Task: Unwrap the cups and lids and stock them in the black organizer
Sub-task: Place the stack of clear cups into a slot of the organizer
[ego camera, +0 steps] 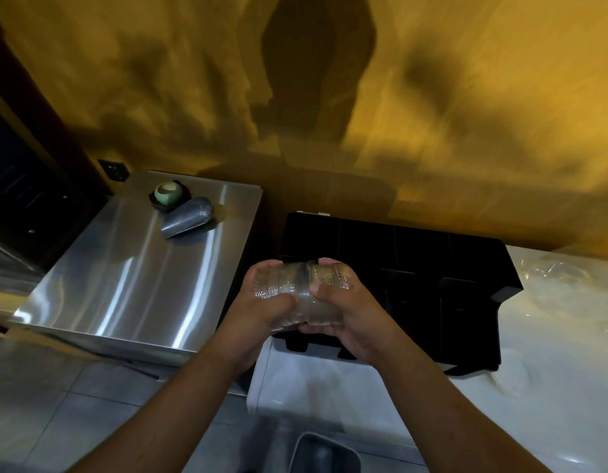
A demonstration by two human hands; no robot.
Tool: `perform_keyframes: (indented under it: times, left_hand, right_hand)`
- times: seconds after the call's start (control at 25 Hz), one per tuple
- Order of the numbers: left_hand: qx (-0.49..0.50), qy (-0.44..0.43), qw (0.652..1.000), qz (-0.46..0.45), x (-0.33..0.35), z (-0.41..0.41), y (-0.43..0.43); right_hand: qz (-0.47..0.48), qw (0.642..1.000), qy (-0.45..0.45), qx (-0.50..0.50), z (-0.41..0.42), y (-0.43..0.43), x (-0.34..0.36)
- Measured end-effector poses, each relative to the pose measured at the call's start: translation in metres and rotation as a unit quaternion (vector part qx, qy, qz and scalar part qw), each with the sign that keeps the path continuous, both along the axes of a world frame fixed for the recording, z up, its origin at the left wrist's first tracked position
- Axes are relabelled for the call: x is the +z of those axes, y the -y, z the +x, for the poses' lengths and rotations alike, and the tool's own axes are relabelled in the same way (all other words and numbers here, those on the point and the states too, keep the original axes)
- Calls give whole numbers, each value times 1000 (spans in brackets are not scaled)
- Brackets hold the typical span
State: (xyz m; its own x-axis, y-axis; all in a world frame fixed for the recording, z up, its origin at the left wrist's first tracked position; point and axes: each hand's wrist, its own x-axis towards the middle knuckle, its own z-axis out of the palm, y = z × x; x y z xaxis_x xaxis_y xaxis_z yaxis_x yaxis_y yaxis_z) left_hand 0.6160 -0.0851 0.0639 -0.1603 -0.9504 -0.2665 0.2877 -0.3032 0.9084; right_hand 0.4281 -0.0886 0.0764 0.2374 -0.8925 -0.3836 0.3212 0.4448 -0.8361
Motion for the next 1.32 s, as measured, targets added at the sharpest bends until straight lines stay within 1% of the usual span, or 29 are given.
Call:
perform_keyframes:
  times: [0.16,0.36,0.52,0.6,0.72,0.8,1.0,1.16,1.32]
  left_hand:
    - [14,81,997,-10,-4,-2,1]
    - [40,126,990,-40,3,0,4]
    - [60,180,980,-67,8,-9,-1]
    - [73,197,975,-70,9,-14,-2]
    - [109,206,970,-68,10,-14,-3]
    - [114,215,968,-66,10,-14,-4]
    - [80,213,973,-51,10,-11,-5]
    - [31,182,982,-38,7,-1,-2]
    - [20,173,984,-34,6,2,-1]
  right_hand:
    - [-11,1000,-24,2,6,4,-3]
    - [-14,1000,4,-6,-6,5,0]
    - [-50,998,-41,-20,-5,3,-3]
    - [-53,997,-45,-36,0,1,-4]
    - [-61,995,-40,-67,2,0,-4]
    - [-69,993,-51,-77,4,-1,-4]
    - [-70,992,-77,-71,13,-4,-4]
    - [-82,992,-83,-52,12,-5,1]
    - [-89,991,-95,-21,17,-8,4]
